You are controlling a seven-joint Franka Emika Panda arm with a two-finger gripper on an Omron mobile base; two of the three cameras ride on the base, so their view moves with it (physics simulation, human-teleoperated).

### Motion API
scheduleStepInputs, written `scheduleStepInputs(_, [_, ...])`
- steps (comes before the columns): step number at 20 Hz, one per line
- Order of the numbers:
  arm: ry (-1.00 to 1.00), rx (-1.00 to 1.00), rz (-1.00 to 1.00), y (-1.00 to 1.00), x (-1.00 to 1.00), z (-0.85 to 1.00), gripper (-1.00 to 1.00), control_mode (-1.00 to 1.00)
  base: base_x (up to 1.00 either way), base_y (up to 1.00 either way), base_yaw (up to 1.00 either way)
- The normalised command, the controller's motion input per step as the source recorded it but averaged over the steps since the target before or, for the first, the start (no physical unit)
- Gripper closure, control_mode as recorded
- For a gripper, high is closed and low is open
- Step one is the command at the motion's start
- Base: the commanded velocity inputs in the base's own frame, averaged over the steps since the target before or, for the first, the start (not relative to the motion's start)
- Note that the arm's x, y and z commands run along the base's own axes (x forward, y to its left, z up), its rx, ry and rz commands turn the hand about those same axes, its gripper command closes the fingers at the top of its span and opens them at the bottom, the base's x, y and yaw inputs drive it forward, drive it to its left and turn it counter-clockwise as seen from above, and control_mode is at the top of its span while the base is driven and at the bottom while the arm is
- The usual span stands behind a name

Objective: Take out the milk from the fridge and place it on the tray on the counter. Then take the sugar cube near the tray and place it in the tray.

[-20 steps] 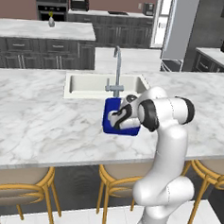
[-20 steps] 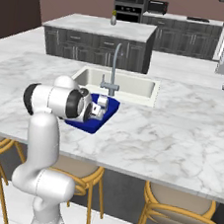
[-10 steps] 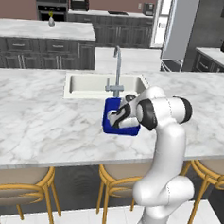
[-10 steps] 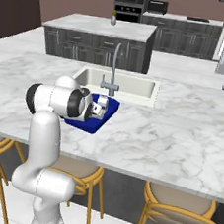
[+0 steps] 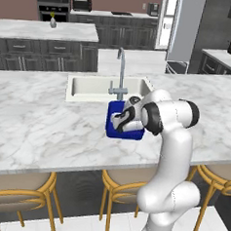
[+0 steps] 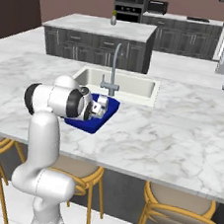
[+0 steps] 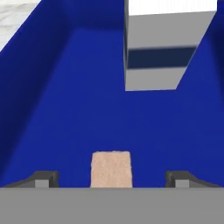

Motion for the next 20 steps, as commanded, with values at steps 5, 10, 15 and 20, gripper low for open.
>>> scheduleStepInputs(5, [-0.04,0.01,0.00,-0.02,-0.49,0.88,-1.00,-1.00,0.00,0.00,0.00])
scheduleStepInputs(10, [0.01,0.01,0.00,-0.27,-0.63,1.00,-1.00,-1.00,0.00,0.00,0.00])
scheduleStepInputs(15, [0.00,0.00,0.00,-0.40,-0.86,1.00,-1.00,-1.00,0.00,0.00,0.00])
scheduleStepInputs(20, [0.06,0.00,0.00,-0.38,-0.98,1.00,-1.00,-1.00,0.00,0.00,0.00])
